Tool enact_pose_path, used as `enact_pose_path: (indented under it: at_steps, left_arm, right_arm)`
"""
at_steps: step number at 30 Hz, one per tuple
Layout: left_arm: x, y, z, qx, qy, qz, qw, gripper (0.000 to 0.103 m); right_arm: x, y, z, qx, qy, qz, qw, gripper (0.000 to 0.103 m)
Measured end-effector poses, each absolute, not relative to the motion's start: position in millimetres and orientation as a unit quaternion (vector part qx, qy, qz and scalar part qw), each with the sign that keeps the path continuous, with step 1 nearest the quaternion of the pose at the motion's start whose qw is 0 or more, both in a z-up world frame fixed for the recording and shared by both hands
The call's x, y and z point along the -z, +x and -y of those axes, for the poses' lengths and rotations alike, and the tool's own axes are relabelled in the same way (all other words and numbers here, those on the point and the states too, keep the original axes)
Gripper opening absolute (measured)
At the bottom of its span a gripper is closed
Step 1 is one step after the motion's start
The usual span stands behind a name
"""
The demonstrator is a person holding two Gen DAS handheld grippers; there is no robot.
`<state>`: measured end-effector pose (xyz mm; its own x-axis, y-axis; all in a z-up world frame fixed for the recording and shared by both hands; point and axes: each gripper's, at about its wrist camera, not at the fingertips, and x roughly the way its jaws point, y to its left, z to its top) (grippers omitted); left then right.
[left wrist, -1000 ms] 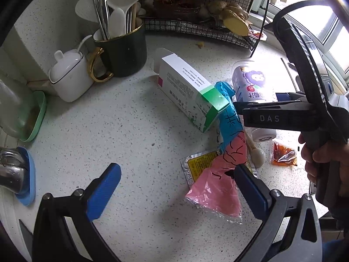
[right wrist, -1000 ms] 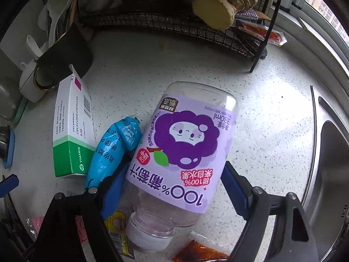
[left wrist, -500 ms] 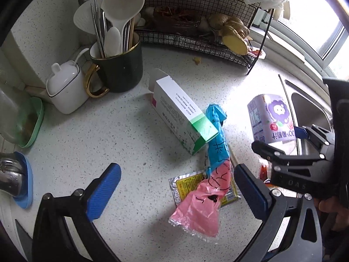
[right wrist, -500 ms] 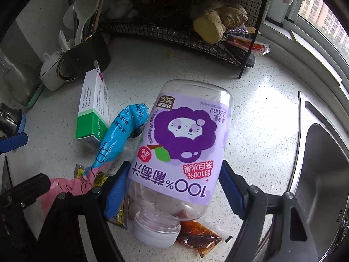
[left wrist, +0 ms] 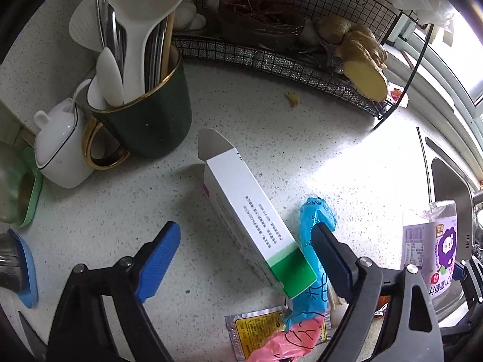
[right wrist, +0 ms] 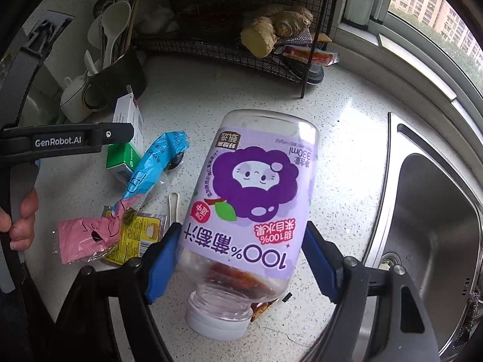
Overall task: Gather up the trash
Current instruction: 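Grasp the white-green medicine box with the left tool while the right tool holds the bottle, then carry the bottle and box back from the counter toward the bin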
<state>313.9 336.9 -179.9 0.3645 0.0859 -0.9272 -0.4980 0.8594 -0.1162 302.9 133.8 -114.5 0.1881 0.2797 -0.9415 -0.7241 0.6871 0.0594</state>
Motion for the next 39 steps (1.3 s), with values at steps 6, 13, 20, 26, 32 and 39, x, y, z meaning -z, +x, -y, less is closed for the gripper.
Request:
enact_pose_path:
  at_steps: [6, 13, 20, 26, 32, 39]
  left_arm:
    - [199.5, 317.6, -337.5, -0.181, -0.186, -0.552, 0.793, 0.055]
    - [209.1, 308.3, -333.2, -0.171, -0.19, -0.56, 0.788, 0.026]
    - [171.3, 280.9, -305.3, -0.163, -0.169, -0.525, 0.818, 0.024]
    - [129.7, 262.7, -265.3, -0.121, -0.142, -0.503, 0.844, 0.024]
    - [107.1, 246.5, -218.2, -0.081, -0.115, -0.49, 0.86, 0.024]
    - [84.6, 229.3, -156.8, -0.019, -0.083, -0.485, 0.871, 0.024]
  right_arm:
    - [121.8, 316.7, -130.9, -0.333, -0.202, -0.548, 0.74, 0.075]
    - [127.6, 322.3, -127.7, -0.337, -0.198, -0.545, 0.742, 0.075]
    - [103.6, 305.7, -112.0, -0.344, -0.179, -0.533, 0.752, 0.075]
    - [86.8, 295.3, -89.5, -0.344, -0.167, -0.523, 0.762, 0.074]
    - [68.3, 283.8, -52.7, -0.335, -0.161, -0.507, 0.778, 0.074]
    - [43.7, 263.5, 0.1, -0.317, -0.152, -0.487, 0.8, 0.074]
